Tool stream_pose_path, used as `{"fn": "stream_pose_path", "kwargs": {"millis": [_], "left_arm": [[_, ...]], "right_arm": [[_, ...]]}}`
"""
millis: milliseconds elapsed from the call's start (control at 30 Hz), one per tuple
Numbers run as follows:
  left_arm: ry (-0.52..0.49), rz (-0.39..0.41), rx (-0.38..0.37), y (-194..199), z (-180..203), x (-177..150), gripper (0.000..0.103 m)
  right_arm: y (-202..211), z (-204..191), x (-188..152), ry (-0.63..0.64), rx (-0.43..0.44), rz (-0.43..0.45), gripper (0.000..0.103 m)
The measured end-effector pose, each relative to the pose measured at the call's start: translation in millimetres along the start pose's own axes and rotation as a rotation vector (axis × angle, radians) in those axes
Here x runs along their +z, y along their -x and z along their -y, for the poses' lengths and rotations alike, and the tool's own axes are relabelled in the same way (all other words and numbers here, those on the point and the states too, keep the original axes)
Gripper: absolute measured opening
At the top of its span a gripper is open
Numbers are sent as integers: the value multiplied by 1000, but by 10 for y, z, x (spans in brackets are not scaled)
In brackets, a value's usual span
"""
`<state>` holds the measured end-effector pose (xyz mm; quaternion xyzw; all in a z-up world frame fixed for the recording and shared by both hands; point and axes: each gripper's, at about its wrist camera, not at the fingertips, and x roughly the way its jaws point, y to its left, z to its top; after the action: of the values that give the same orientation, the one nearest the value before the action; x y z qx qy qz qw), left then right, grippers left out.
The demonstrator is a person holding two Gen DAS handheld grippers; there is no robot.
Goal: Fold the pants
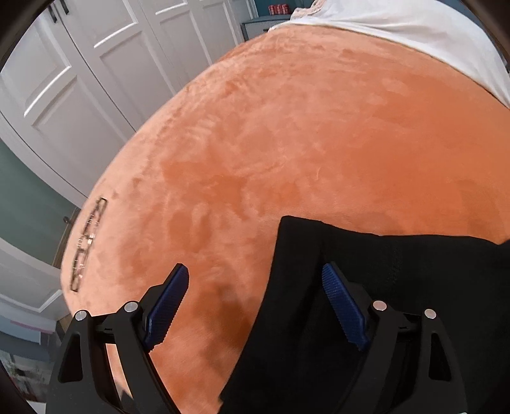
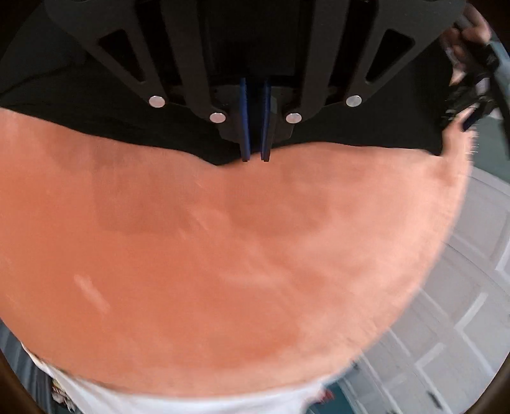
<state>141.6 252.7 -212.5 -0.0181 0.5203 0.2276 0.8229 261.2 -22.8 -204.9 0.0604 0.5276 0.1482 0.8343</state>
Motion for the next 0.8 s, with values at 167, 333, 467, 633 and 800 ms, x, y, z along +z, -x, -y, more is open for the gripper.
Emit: {"fn": "stream_pose_path", "kwargs": {"millis": [167, 333, 467, 633, 800], "left_arm": [[1, 4, -19, 225, -87, -111, 83], [-22, 3, -15, 381, -52, -258, 83], [-21, -26, -45, 474, 12, -405, 83], [7, -61, -104, 588, 22, -589, 83], [40, -99, -127, 609, -62, -696, 83]], "right_arm": [[705, 42, -517, 47, -52, 93, 7], [1099, 572, -1164, -48, -136, 86, 7], [1210, 802, -1439, -74, -167, 86, 7], [1068, 886, -1537, -114, -142, 87, 7], [691, 812, -1563, -56, -161, 10, 7]]}}
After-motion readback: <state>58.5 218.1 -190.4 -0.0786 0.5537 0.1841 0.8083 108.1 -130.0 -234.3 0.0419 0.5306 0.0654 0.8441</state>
